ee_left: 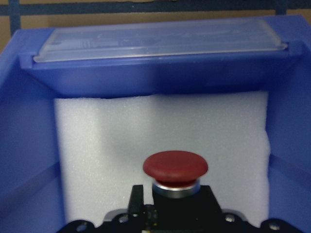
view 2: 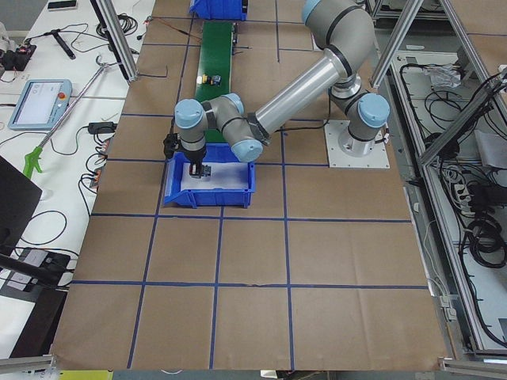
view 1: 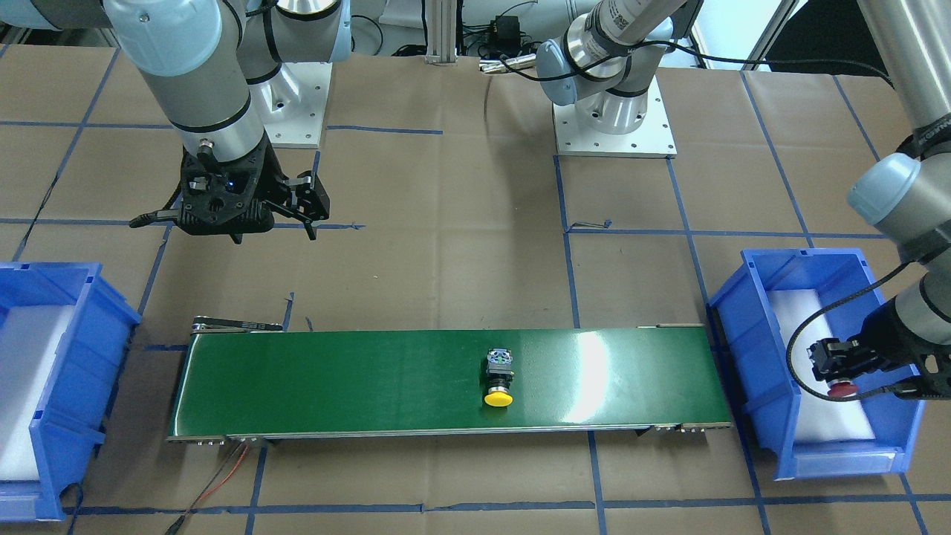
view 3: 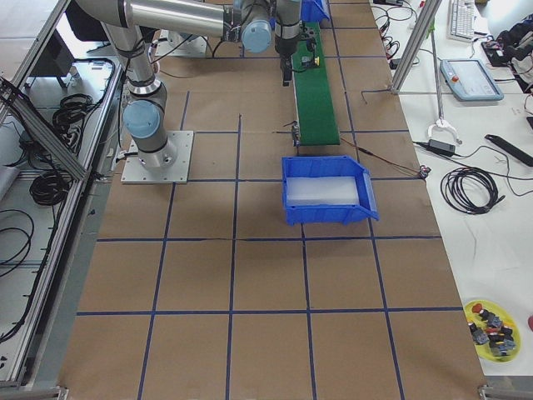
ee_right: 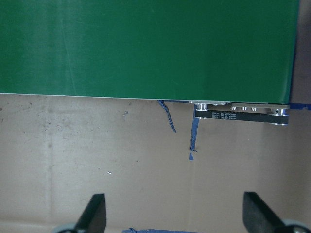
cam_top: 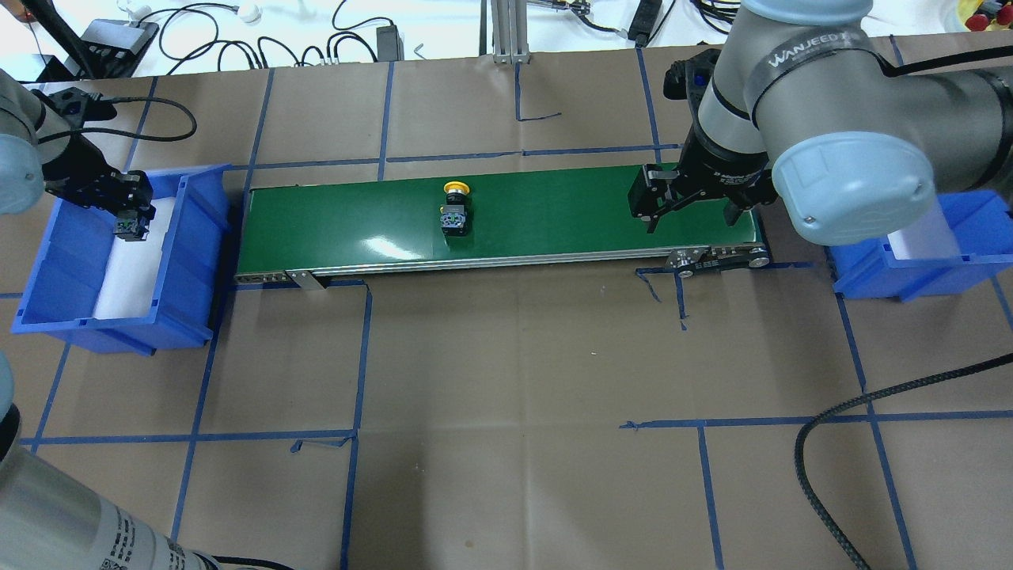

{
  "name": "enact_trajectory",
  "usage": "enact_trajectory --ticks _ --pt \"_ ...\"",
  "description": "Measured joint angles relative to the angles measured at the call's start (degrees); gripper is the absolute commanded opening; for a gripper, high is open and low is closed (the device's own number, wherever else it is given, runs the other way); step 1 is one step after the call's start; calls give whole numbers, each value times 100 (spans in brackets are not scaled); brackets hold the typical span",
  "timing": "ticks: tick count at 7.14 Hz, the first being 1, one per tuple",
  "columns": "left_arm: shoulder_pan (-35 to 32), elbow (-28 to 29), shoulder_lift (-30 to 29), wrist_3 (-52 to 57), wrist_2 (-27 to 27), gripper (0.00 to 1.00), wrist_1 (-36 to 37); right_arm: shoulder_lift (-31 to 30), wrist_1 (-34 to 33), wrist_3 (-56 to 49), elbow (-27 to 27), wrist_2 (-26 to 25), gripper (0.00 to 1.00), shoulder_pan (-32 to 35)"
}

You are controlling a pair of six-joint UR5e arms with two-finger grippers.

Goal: Transport two buttons from left to right
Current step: 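Carry the red button onto the belt while the right gripper moves over the belt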

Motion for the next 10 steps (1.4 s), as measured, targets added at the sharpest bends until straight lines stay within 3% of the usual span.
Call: enact_trajectory --ticks 4,6,10 --pt "-34 248 1052 -61 44 14 -1466 177 -324 47 -1 2 100 0" --pt "-228 321 1027 -440 -14 14 -1614 348 -584 47 0 16 100 0" --pt "-1400 316 939 -1831 13 14 -1568 643 -1045 34 -5 56 100 0"
